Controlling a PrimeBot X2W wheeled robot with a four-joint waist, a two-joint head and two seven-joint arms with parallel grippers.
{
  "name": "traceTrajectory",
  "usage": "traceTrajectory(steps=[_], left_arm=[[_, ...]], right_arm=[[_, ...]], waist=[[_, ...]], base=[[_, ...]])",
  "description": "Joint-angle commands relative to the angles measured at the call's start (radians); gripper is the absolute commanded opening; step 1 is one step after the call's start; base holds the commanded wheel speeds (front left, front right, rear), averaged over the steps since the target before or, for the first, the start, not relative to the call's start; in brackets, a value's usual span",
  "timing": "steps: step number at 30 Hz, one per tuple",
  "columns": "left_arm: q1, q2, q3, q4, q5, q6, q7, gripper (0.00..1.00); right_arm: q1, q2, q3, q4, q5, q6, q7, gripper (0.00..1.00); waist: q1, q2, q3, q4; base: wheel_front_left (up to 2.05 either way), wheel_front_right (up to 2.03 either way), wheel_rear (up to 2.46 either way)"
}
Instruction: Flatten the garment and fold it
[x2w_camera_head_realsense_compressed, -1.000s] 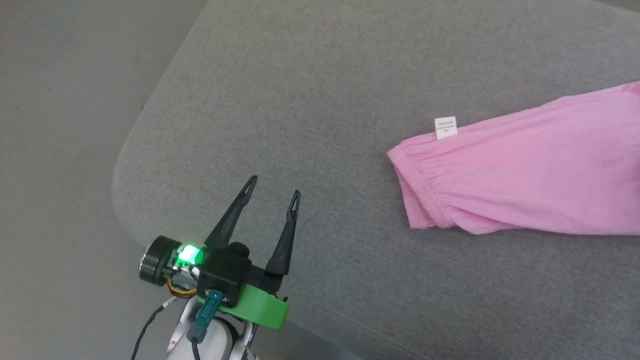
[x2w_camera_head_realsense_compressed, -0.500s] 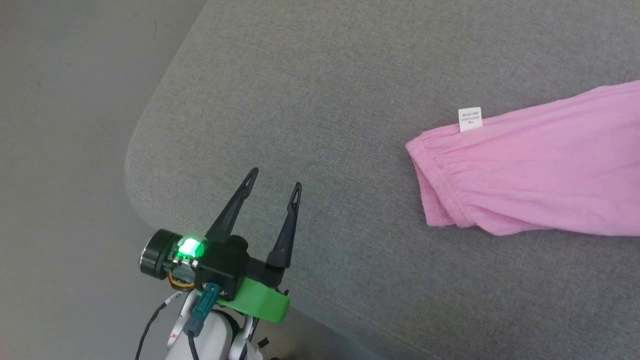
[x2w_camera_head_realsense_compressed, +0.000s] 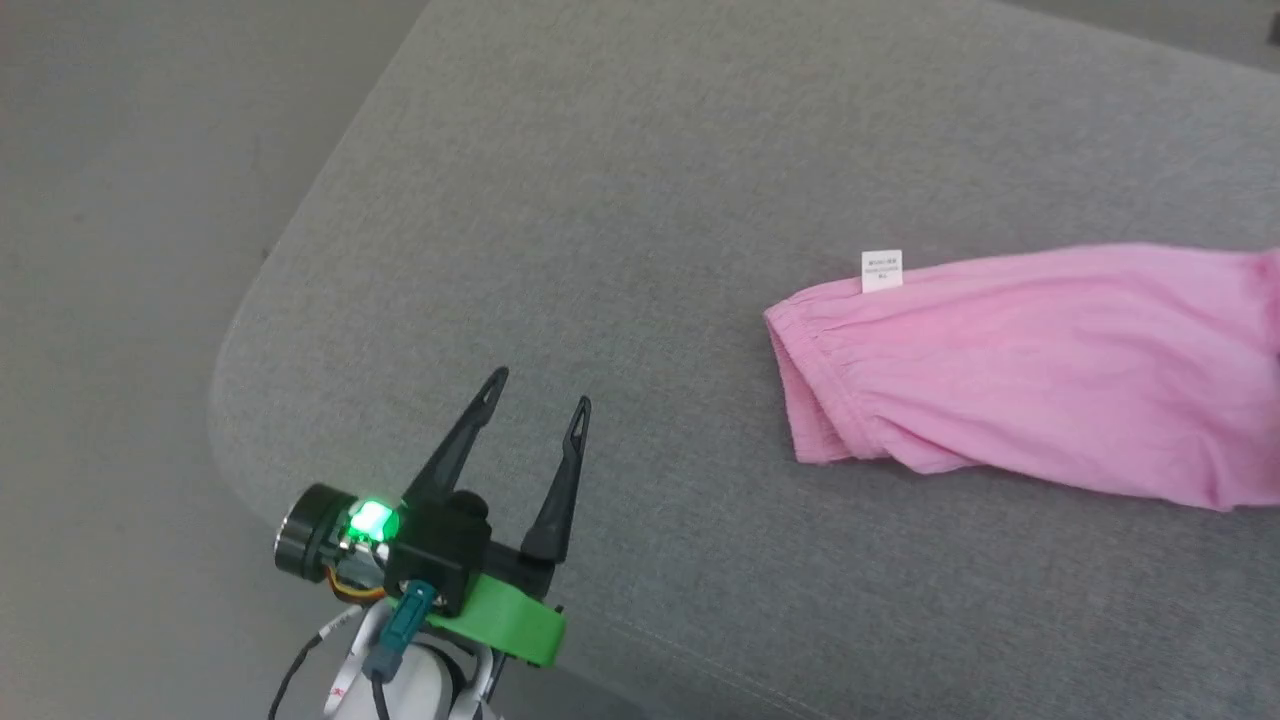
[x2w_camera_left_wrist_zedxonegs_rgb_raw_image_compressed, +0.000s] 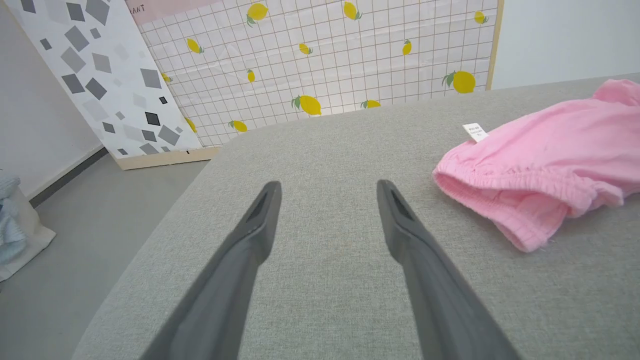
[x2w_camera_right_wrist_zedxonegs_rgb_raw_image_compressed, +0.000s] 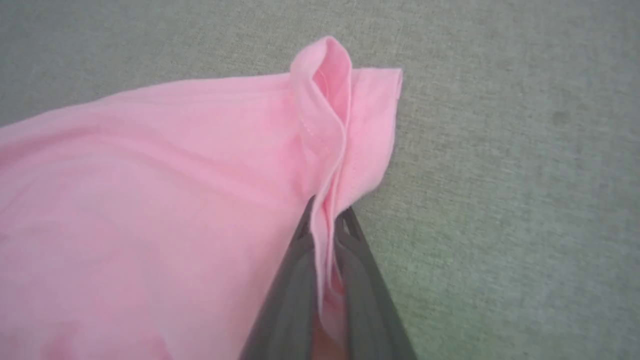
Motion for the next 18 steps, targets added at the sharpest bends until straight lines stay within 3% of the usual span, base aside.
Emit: traceTrajectory(steps=[1, 12, 18], left_arm=[[0.021, 0.006, 0.002, 0.004, 0.005, -0.006, -0.004, 1.00], [0.083, 0.011, -0.008, 0.025, 0.010, -0.020, -0.004, 1.00], [0.086, 0.013, -0.010, 0.024, 0.011, -0.028, -0.004, 1.00]], right_arm=[[0.033, 0.006, -0.014, -0.007, 0.012, 0.005, -0.010, 0.00], [0.283, 0.093, -0.286, -0.066, -0.019, 0.005, -0.027, 0.00], [0.326, 0.144, -0.411, -0.068, -0.080, 0.005, -0.050, 0.00]], waist=[[0.0000, 0.0000, -0.074, -0.064], [0.0000, 0.0000, -0.161, -0.127], [0.0000, 0.0000, -0.157, -0.133]], base=[[0.00, 0.00, 0.00], [0.00, 0.00, 0.00], [0.00, 0.00, 0.00]])
